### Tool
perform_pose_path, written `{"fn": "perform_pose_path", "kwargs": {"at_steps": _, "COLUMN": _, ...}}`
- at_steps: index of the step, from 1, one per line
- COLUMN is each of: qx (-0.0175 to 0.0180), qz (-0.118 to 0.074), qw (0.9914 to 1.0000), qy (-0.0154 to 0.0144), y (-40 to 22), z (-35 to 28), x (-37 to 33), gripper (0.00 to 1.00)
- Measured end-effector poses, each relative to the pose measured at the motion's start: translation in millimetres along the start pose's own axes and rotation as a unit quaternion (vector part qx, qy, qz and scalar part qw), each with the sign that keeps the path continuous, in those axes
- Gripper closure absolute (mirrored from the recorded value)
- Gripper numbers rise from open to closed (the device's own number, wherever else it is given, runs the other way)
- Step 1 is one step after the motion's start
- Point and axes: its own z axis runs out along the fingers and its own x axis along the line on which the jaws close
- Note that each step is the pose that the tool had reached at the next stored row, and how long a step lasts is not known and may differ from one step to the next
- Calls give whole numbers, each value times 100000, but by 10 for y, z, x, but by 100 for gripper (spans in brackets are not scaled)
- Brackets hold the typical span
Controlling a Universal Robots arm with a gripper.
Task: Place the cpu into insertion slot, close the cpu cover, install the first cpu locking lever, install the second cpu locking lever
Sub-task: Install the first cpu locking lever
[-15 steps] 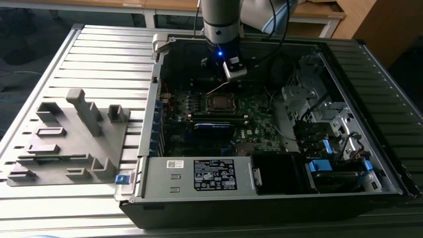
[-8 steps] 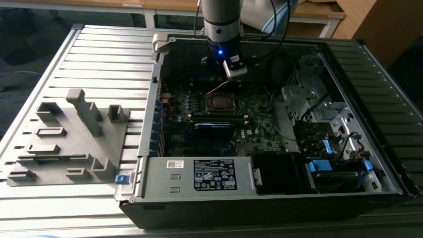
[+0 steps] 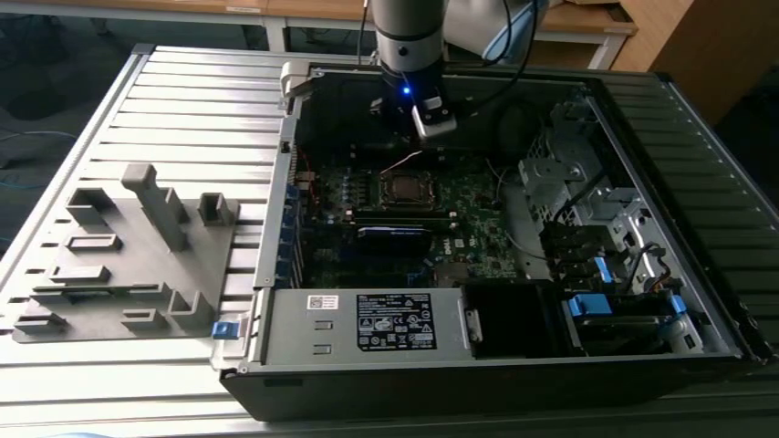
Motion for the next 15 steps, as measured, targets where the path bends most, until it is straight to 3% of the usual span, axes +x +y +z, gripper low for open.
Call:
{"fn": "perform_pose_path", "kwargs": {"at_steps": 5, "qx": -128, "qz": 26, "qw": 100000, "qy": 34, "y": 16, "z": -90, "x": -13, "gripper": 89}}
{"fn": "perform_pose_path", "kwargs": {"at_steps": 8, "qx": -159, "qz": 21, "qw": 100000, "qy": 1, "y": 15, "z": -100, "x": -9, "gripper": 89}}
{"fn": "perform_pose_path", "kwargs": {"at_steps": 12, "qx": -284, "qz": -45, "qw": 99998, "qy": -482, "y": -19, "z": -117, "x": 60, "gripper": 89}}
{"fn": "perform_pose_path", "kwargs": {"at_steps": 15, "qx": -322, "qz": -74, "qw": 99998, "qy": -605, "y": -40, "z": -121, "x": 67, "gripper": 89}}
